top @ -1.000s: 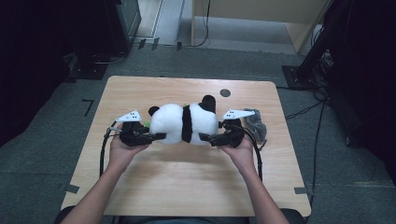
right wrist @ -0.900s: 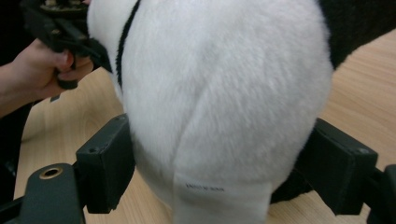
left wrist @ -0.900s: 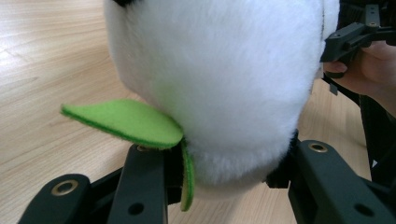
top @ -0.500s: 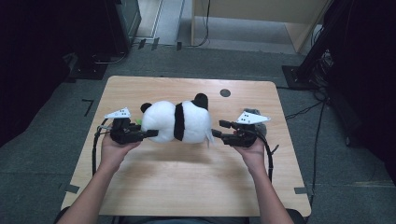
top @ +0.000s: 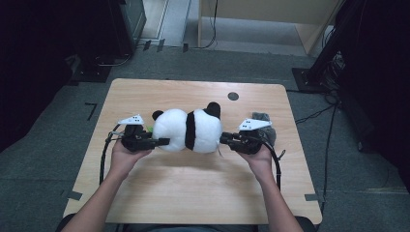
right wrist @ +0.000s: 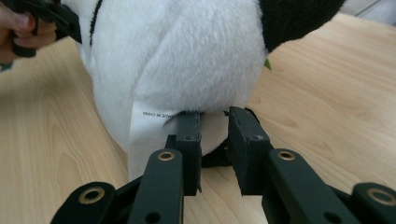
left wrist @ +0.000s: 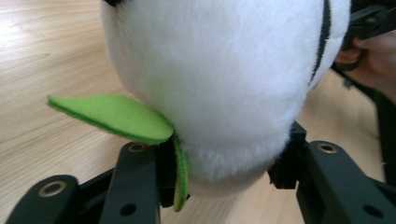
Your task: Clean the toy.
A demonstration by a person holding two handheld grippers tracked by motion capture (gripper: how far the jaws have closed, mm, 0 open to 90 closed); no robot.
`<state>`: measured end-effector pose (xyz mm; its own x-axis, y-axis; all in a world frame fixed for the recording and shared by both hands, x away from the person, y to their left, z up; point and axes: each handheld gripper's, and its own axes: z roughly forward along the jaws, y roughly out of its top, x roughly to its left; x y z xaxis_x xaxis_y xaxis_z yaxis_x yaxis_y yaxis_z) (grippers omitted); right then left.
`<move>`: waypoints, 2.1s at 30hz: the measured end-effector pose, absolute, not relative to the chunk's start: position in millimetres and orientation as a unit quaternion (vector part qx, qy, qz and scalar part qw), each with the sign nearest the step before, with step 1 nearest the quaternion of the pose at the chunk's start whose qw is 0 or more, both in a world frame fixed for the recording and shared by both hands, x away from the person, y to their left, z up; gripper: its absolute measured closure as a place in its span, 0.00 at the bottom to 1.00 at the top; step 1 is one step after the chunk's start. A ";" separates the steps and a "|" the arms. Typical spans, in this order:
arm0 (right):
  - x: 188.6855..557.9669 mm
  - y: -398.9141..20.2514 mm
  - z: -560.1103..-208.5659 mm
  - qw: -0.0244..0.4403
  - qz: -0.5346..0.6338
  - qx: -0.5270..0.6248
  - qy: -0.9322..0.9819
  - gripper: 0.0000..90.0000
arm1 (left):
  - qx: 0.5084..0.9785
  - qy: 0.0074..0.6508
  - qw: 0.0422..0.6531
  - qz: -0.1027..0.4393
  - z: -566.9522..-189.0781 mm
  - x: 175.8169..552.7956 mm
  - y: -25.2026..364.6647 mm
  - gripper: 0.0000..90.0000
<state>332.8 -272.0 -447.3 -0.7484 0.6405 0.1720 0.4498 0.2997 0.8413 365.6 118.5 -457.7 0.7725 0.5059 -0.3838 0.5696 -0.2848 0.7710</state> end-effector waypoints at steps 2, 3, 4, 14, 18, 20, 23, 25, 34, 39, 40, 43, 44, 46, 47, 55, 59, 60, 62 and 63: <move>334.3 -269.5 -451.4 0.092 0.468 0.344 0.809 0.84 | 0.807 0.337 0.485 -0.030 -461.2 367.5 118.0 0.59; 335.2 -268.0 -454.0 0.092 0.460 0.345 0.813 0.84 | 0.808 0.339 0.481 -0.031 -463.3 368.2 117.7 0.59; 336.1 -266.9 -456.1 0.088 0.458 0.344 0.815 0.84 | 0.808 0.339 0.480 -0.031 -464.7 368.9 117.8 0.58; 333.3 -270.9 -450.4 0.091 0.468 0.350 0.807 0.84 | 0.804 0.344 0.483 -0.051 -472.4 371.5 114.3 0.55; 333.6 -271.9 -454.8 0.096 0.459 0.357 0.808 0.82 | 0.812 0.340 0.473 -0.029 -476.5 371.4 110.7 0.50; 336.2 -273.4 -458.6 0.081 0.460 0.363 0.806 0.79 | 0.812 0.342 0.472 -0.031 -479.5 373.2 111.0 0.48; 338.3 -275.6 -459.6 0.080 0.466 0.367 0.801 0.78 | 0.809 0.346 0.474 -0.029 -481.8 374.9 111.6 0.42; 338.4 -275.6 -459.7 0.079 0.466 0.367 0.801 0.78 | 0.810 0.346 0.473 -0.015 -482.7 374.1 111.0 0.38; 333.1 -271.8 -452.6 0.085 0.479 0.360 0.796 0.83 | 0.801 0.355 0.481 -0.024 -477.0 370.8 113.0 0.51; 327.6 -273.5 -443.0 0.075 0.501 0.354 0.786 0.83 | 0.797 0.360 0.482 -0.047 -473.5 367.9 115.6 0.52; 327.6 -274.1 -442.8 0.073 0.503 0.352 0.786 0.83 | 0.800 0.358 0.479 -0.038 -473.3 366.0 115.7 0.51; 329.3 -272.7 -447.7 0.067 0.483 0.358 0.796 0.83 | 0.805 0.360 0.470 -0.027 -476.8 365.5 115.6 0.48; 330.4 -271.7 -449.8 0.066 0.475 0.360 0.800 0.83 | 0.806 0.361 0.467 -0.028 -478.5 366.2 115.7 0.47; 331.5 -270.9 -451.8 0.063 0.477 0.360 0.799 0.81 | 0.803 0.364 0.471 -0.031 -483.6 368.9 117.7 0.44; 331.7 -270.8 -451.5 0.065 0.478 0.361 0.798 0.80 | 0.802 0.365 0.472 -0.030 -485.1 369.8 118.5 0.41; 334.1 -271.6 -452.3 0.066 0.489 0.364 0.790 0.73 | 0.799 0.371 0.472 -0.003 -487.8 371.9 123.7 0.29; 335.3 -269.9 -452.9 0.084 0.483 0.365 0.792 0.66 | 0.802 0.372 0.466 0.009 -486.4 371.6 124.8 0.29; 336.4 -270.2 -453.5 0.089 0.482 0.366 0.791 0.66 | 0.800 0.374 0.469 0.008 -486.4 372.1 125.5 0.29; 339.2 -270.6 -454.6 0.087 0.485 0.370 0.787 0.66 | 0.799 0.377 0.468 0.010 -486.0 373.3 127.3 0.29; 340.7 -270.4 -455.3 0.089 0.486 0.371 0.786 0.66 | 0.798 0.377 0.469 0.010 -486.7 374.3 128.4 0.29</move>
<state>340.7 -270.4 -455.3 -0.7084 0.6702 0.2212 0.4977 0.2522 0.8299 374.3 128.4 -486.7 0.7149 0.6115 -0.3390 0.5936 -0.2746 0.7565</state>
